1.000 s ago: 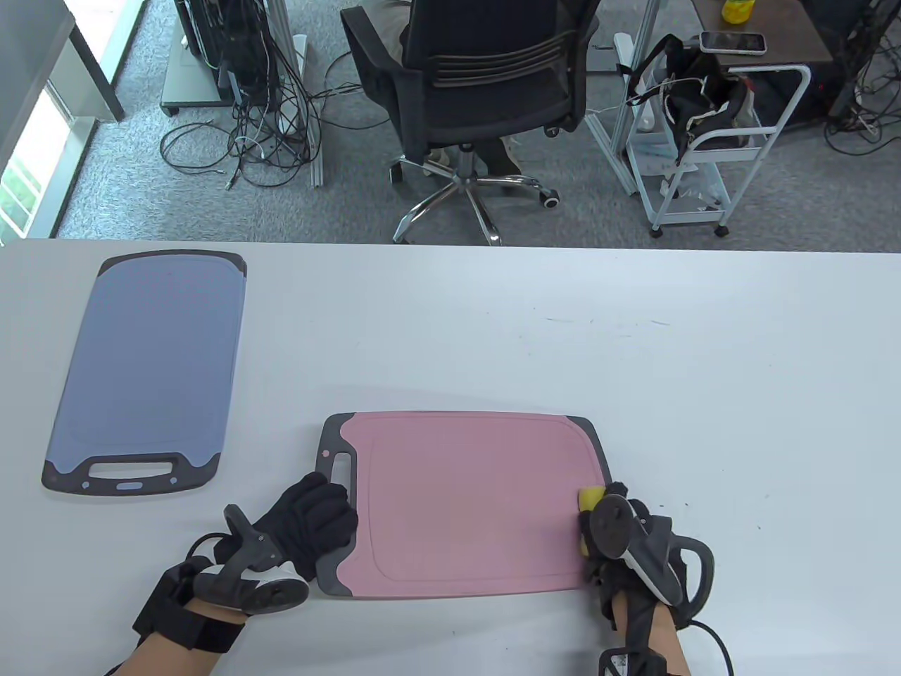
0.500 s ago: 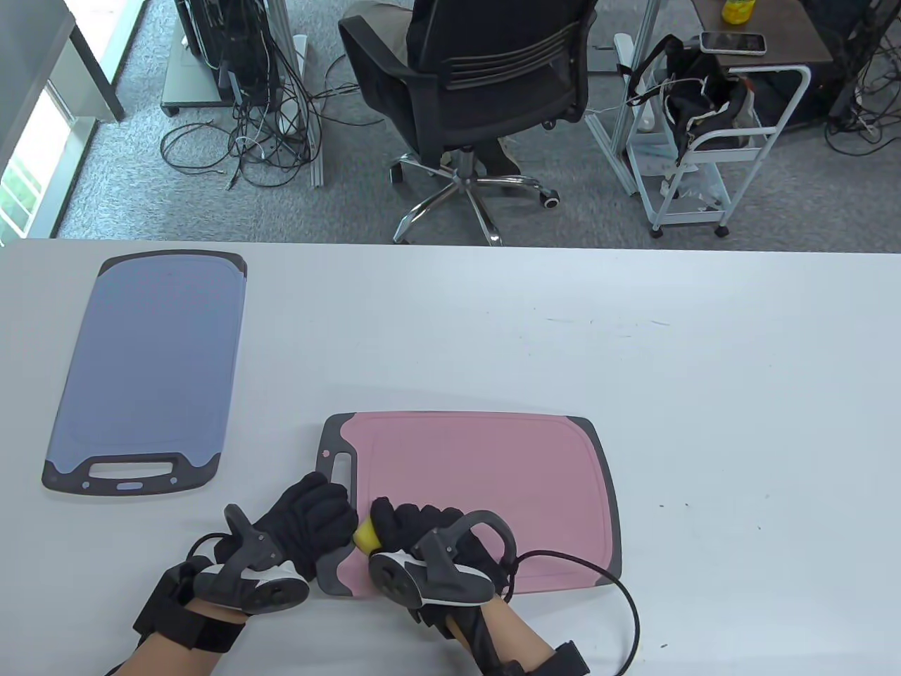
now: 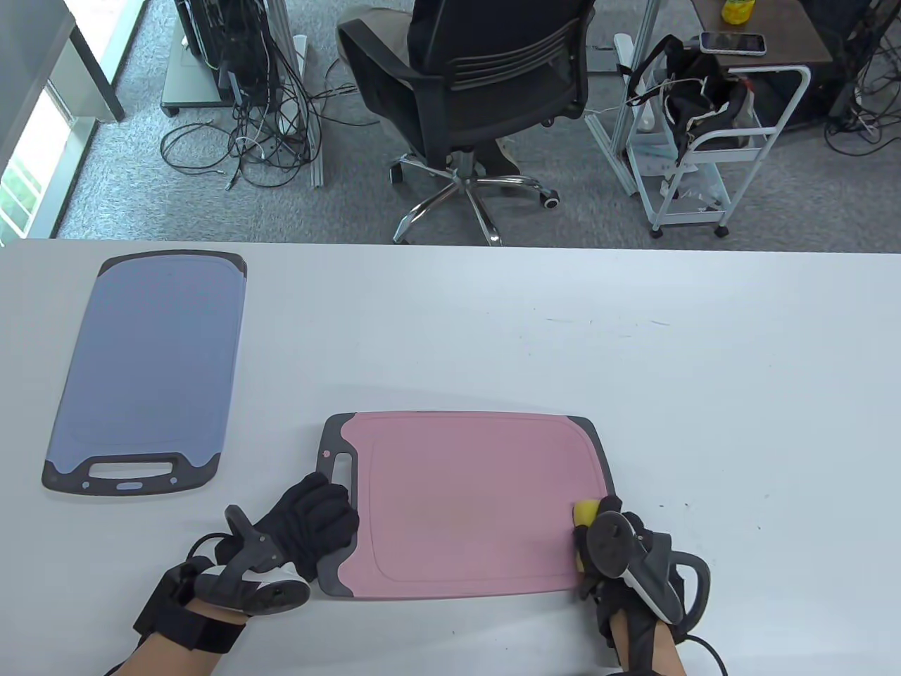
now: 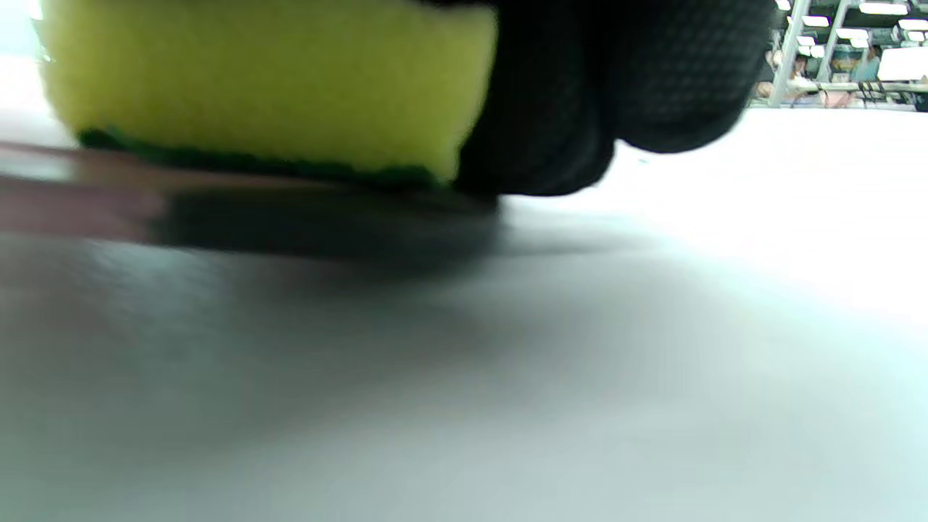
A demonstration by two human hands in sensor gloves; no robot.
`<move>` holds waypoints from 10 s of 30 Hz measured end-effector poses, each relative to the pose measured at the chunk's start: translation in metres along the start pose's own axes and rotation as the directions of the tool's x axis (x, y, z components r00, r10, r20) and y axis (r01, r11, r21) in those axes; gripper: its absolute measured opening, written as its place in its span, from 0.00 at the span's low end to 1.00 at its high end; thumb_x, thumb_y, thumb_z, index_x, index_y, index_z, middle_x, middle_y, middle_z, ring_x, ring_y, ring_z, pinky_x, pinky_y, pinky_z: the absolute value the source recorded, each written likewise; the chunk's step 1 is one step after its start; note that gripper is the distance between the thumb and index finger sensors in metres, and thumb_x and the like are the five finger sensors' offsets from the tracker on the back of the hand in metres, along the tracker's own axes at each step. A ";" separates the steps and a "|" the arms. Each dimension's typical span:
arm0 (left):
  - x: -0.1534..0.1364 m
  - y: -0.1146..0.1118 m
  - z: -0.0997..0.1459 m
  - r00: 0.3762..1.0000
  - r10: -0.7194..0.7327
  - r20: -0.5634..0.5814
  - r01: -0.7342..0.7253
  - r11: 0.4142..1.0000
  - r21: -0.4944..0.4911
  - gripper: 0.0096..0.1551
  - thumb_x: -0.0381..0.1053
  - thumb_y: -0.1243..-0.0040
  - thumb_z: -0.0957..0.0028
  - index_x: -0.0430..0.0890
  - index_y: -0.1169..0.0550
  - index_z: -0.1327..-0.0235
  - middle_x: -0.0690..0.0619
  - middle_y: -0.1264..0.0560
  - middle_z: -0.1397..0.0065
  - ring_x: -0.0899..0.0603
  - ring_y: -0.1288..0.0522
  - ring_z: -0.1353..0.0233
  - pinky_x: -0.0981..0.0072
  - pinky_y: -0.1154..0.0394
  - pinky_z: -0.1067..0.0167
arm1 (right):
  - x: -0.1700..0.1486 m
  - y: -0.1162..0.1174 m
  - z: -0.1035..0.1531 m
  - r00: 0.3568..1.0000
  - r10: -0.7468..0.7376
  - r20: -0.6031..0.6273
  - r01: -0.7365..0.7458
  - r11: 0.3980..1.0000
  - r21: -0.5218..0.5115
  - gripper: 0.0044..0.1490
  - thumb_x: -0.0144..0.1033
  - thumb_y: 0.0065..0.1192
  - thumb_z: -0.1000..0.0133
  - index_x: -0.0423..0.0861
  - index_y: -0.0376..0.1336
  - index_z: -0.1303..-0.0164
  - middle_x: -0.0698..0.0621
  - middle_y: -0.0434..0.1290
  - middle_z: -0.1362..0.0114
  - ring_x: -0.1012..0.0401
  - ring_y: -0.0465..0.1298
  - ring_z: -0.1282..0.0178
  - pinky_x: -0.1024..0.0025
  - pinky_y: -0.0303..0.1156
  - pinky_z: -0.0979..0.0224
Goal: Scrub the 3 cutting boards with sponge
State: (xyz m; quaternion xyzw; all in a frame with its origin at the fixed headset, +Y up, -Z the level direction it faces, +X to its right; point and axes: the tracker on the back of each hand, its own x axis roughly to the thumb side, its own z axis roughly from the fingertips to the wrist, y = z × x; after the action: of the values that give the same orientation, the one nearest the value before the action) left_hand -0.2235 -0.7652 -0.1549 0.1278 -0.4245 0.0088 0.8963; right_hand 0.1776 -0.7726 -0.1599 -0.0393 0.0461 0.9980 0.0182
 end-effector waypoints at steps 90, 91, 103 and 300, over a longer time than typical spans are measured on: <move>-0.161 -0.065 -0.156 0.722 -0.682 -0.113 0.463 0.598 -0.654 0.53 0.51 0.27 0.48 0.57 0.49 0.21 0.62 0.38 0.15 0.44 0.33 0.14 0.45 0.35 0.22 | -0.112 0.001 0.006 0.968 -0.247 -0.035 0.247 0.969 -0.016 0.47 0.60 0.59 0.45 0.42 0.60 0.23 0.45 0.74 0.40 0.57 0.78 0.52 0.56 0.76 0.45; -0.161 -0.065 -0.156 0.736 -0.668 -0.115 0.437 0.598 -0.672 0.53 0.50 0.27 0.48 0.57 0.49 0.19 0.61 0.39 0.13 0.42 0.33 0.14 0.43 0.35 0.22 | -0.111 0.001 0.006 0.969 -0.245 -0.032 0.245 0.969 -0.014 0.47 0.60 0.59 0.45 0.42 0.60 0.23 0.45 0.74 0.40 0.57 0.78 0.52 0.56 0.76 0.45; -0.134 -0.037 -0.086 0.726 -0.607 -0.323 0.211 0.644 -0.735 0.41 0.62 0.43 0.42 0.53 0.40 0.17 0.51 0.29 0.18 0.45 0.23 0.26 0.43 0.29 0.26 | -0.112 0.000 0.007 0.962 -0.272 -0.023 0.271 0.962 -0.020 0.47 0.60 0.59 0.45 0.42 0.60 0.23 0.45 0.74 0.40 0.57 0.79 0.52 0.56 0.76 0.44; -0.078 -0.067 0.007 -0.181 0.623 -0.761 -0.869 0.261 0.420 0.31 0.63 0.47 0.33 0.41 0.30 0.30 0.56 0.20 0.45 0.59 0.13 0.58 0.68 0.11 0.58 | 0.261 -0.007 0.016 0.745 0.132 0.654 -0.111 0.991 -0.073 0.46 0.61 0.56 0.45 0.42 0.59 0.23 0.46 0.73 0.40 0.59 0.78 0.53 0.58 0.77 0.45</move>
State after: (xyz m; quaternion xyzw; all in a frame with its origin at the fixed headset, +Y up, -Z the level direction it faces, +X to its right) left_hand -0.2701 -0.8238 -0.2252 -0.2900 0.0929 0.5467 0.7800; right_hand -0.0830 -0.7561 -0.1652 0.3165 0.0243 0.9477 -0.0322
